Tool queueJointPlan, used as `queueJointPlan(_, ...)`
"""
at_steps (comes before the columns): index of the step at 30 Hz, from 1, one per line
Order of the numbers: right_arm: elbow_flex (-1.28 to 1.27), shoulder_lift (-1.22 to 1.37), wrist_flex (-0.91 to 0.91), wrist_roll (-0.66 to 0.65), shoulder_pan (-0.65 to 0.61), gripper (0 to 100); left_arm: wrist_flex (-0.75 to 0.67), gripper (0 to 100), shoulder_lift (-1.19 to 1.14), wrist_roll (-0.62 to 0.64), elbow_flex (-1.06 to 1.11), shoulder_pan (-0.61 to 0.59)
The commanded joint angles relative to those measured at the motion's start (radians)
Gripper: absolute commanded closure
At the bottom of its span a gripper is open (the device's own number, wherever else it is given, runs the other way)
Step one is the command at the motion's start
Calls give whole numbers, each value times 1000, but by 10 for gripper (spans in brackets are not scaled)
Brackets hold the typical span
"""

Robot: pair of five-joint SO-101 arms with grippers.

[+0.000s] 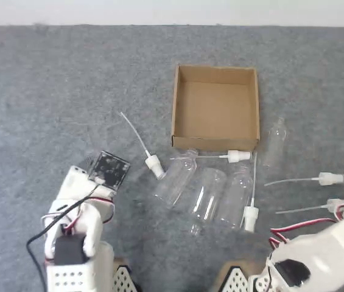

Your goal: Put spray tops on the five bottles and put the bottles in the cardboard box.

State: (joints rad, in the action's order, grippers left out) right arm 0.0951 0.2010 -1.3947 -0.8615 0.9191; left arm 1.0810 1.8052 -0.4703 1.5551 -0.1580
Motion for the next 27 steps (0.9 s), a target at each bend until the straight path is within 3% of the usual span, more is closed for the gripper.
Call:
queueJointPlan(1, 8, -28, 15, -25, 12, 946, 15, 897, -161, -35, -266, 18)
queueJointPlan(5, 6, -28, 5, -23, 10, 946, -15, 885, -480, -38, -450, 80)
queueJointPlan(10, 6, -28, 5, -20, 13, 946, -149, 885, -916, 49, -642, 201)
queueJointPlan(17, 6, -27, 4, -25, 15, 946, -377, 885, -1475, 195, -829, 226)
queueJointPlan(22, 6, -27, 4, -25, 12, 946, -471, 885, -1751, 193, -912, 227)
queueJointPlan(27, 6, -27, 4, -25, 10, 946, -473, 885, -1900, 193, -1004, 227)
